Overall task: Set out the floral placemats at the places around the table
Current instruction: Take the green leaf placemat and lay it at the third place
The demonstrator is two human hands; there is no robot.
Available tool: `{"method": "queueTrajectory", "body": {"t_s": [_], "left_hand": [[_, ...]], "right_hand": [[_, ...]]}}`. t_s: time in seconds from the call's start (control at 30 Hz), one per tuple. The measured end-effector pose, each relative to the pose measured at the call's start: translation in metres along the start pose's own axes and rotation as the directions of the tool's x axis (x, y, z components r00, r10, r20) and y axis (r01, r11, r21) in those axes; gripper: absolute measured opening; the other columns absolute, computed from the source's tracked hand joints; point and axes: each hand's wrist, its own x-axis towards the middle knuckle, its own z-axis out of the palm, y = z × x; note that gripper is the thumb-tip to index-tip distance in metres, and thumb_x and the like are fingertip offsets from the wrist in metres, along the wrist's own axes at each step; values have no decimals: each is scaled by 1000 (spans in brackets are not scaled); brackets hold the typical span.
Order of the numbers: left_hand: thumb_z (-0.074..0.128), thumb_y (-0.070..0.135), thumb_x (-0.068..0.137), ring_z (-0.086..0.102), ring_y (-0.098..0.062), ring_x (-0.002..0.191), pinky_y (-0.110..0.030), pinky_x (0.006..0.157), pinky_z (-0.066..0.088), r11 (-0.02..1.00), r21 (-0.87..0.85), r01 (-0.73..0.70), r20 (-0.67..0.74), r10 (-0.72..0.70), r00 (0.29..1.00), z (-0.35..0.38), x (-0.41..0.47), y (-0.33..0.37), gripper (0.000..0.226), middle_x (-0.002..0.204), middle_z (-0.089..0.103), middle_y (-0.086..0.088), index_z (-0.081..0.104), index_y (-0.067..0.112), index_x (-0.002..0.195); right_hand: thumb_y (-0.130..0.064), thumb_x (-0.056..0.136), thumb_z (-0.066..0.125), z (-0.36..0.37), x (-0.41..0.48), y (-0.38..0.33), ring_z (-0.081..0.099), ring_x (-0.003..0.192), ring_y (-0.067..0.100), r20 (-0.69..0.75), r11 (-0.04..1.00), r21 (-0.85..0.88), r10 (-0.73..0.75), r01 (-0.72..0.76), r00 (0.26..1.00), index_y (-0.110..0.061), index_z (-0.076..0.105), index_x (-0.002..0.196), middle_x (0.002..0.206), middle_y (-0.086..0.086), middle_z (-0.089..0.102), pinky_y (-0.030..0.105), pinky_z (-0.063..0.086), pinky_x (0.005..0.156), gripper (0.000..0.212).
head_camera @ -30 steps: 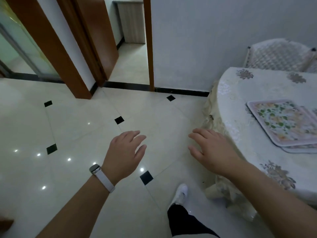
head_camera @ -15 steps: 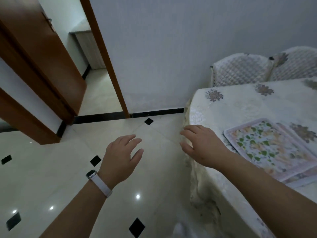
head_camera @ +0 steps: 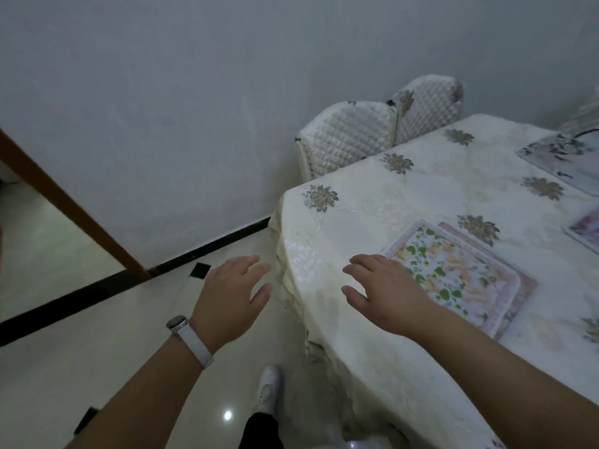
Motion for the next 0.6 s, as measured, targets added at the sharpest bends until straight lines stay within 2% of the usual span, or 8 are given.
{"method": "queueTrajectory", "body": {"t_s": [0.13,0.27,0.43,0.6], "left_hand": [[46,43,88,63,-28,106,-45,88,51,989,-84,-118,47,122,991,13,76,-30,42,118,68,-5,67,20,115],[43,47,89,59,-27,114,-47,91,49,959,-164,-232,81,247,966,17,149,-45,46,125,65,-3,66,22,120],[39,50,89,54,-28,121,-49,98,45,874,-271,-403,143,451,881,43,213,-25,51,129,63,-6,66,21,121],[38,52,89,53,-26,124,-48,99,44,777,-357,-519,203,607,769,77,240,18,52,132,61,-3,64,24,125]], "right_hand": [[-50,94,38,-1,31,10,48,126,23,-15,983,15,184,-184,983,-23,56,131,139,-3,53,40,38,105,49],[-48,96,41,-11,52,14,46,128,21,-27,942,16,335,-334,942,-24,54,133,141,-4,51,39,36,104,46],[-56,90,27,-6,42,15,46,128,22,-61,820,84,571,-566,818,-25,54,133,141,-3,52,40,39,105,60],[-47,97,44,10,-2,19,44,130,20,-44,661,126,748,-740,662,-24,52,136,142,-4,50,39,37,106,46]]}}
